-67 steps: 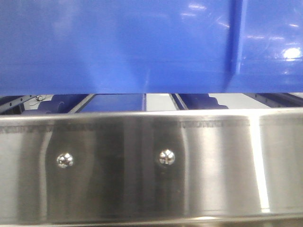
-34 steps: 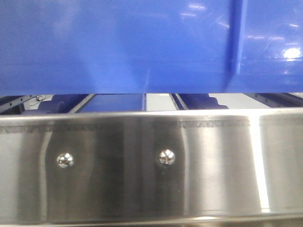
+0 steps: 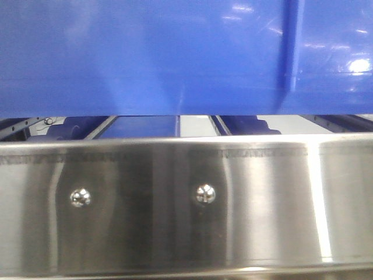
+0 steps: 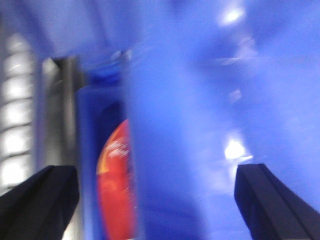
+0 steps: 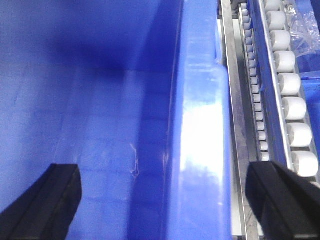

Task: Move blue bin to conveyor side
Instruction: 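Lift and pull the gripped blue bin off the rollers toward the robot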

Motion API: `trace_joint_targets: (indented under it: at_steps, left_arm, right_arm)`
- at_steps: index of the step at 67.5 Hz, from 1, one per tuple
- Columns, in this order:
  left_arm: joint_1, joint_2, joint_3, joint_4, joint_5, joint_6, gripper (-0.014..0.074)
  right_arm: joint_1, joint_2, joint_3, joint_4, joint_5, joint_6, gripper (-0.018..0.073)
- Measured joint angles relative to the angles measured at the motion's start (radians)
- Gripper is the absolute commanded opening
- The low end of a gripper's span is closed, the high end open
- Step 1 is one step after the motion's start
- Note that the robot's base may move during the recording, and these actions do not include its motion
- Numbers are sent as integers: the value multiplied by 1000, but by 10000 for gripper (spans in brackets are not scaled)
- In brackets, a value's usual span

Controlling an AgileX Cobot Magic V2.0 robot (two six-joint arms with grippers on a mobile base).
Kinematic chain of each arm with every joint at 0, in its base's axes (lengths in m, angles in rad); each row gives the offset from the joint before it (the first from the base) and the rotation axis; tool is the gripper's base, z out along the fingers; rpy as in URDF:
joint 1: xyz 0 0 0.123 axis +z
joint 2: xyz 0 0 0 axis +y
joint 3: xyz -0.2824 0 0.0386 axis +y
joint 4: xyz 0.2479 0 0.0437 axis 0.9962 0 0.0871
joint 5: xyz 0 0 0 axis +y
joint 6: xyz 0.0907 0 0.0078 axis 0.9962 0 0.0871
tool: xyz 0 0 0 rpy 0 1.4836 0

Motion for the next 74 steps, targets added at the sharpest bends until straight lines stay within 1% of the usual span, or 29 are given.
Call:
trace_joint_targets:
  at_steps: [15,36,40,43,46,50,51,52,53,56,57,60,61,62,67,69,74]
  left_arm:
    - [0,1,0,-29,-17,0,529]
    - [0,1,0,-29,-33,0,529]
    - [0,1,0,-29,-33,0,528]
    - [0,1,0,-29,-33,0,519]
    - [0,1,0,-29,-33,0,499]
    - [0,1,0,-29,-33,0,424]
    - [0,1,0,-29,-33,0,397]
    - [0,1,0,-29,-33,0,351]
    - [0,1,0,-29,-33,0,334]
    - [0,1,0,-29,-33,0,221]
    - [0,1,0,-29,-33,0,159]
    - [0,1,0,-28,-33,0,22]
    - [0,1,0,-20,-33,0,-1]
    - [0,1,0,-20,-35,0,-56]
    - [2,1,0,-18,-37,-3,22]
    - [2,1,2,-18,-37,-3,27]
    - [2,1,2,-18,-37,-3,6]
  right_arm:
    - [0,0,0,0,0,0,550]
    - [0,0,0,0,0,0,549]
    - [0,0,0,0,0,0,529]
    - [0,0,0,0,0,0,490]
    - [0,0,0,0,0,0,427]
    - [0,0,0,0,0,0,307]
    - [0,0,0,0,0,0,289]
    - [0,0,0,0,2,0,253]
    - [0,0,0,0,2,0,197]
    - [0,0,0,-6,8,0,85]
    - [0,0,0,-10,8,0,49]
    - [0,0,0,-16,8,3,-58]
    - [0,0,0,-16,8,3,-92]
    - [-2,0,0,-19,8,3,-110]
    - [-2,0,0,-19,9,3,-71]
    - [-2,0,0,-19,9,3,-70]
    - [-2,0,0,-19,9,3,-72]
